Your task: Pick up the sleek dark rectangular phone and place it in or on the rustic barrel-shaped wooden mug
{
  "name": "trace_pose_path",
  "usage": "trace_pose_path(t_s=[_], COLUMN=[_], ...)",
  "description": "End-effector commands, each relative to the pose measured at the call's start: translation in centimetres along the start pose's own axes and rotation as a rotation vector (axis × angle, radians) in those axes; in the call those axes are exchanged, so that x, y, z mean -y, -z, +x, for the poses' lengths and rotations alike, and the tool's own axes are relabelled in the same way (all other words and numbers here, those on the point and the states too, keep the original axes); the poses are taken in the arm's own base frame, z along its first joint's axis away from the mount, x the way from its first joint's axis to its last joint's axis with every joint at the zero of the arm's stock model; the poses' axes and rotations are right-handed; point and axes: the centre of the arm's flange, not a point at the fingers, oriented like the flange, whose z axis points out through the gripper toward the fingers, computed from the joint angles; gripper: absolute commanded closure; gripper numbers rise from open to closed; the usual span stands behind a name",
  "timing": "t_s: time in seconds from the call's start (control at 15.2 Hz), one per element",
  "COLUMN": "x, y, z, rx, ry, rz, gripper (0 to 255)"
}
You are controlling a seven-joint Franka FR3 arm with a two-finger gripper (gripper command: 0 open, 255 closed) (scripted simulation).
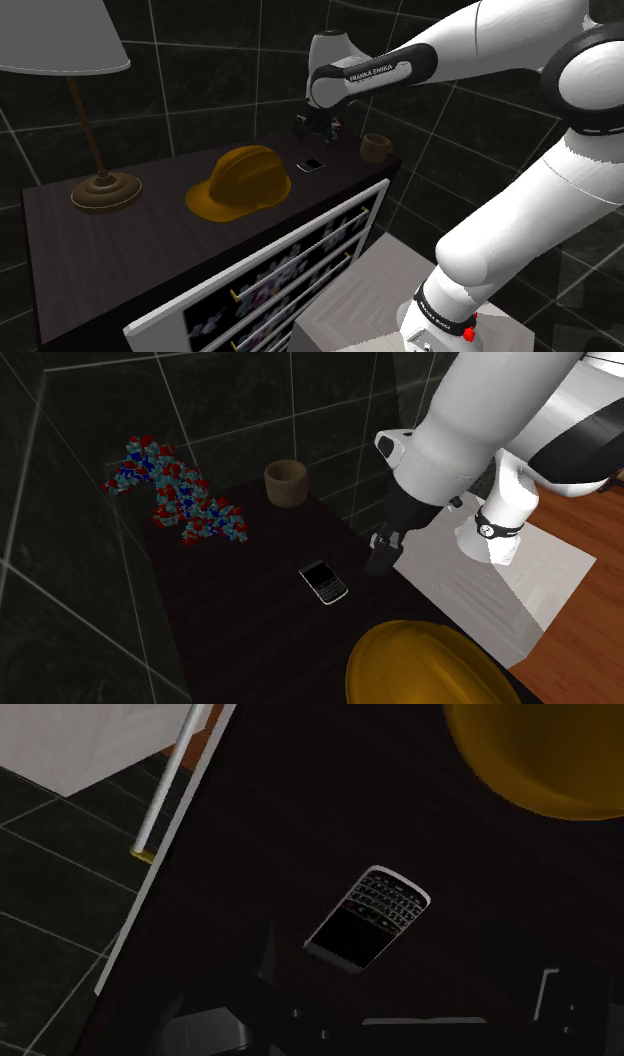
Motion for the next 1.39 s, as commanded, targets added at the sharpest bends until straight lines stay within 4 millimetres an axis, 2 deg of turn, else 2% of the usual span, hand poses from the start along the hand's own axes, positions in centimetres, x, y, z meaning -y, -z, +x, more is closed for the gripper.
trace_pose_path(t_s=[0.0,0.46,0.92,1.32], x=[0.9,2.9,2.6,2.6], y=[-2.5,-10.3,-13.9,-14.2], z=[1.4,6.6,6.4,6.4], rx=[0.005,0.024,0.024,0.024], ry=[-0.102,-0.432,-0.432,-0.432], rz=[-0.016,-0.071,-0.071,-0.071], gripper=[0,0,0,0])
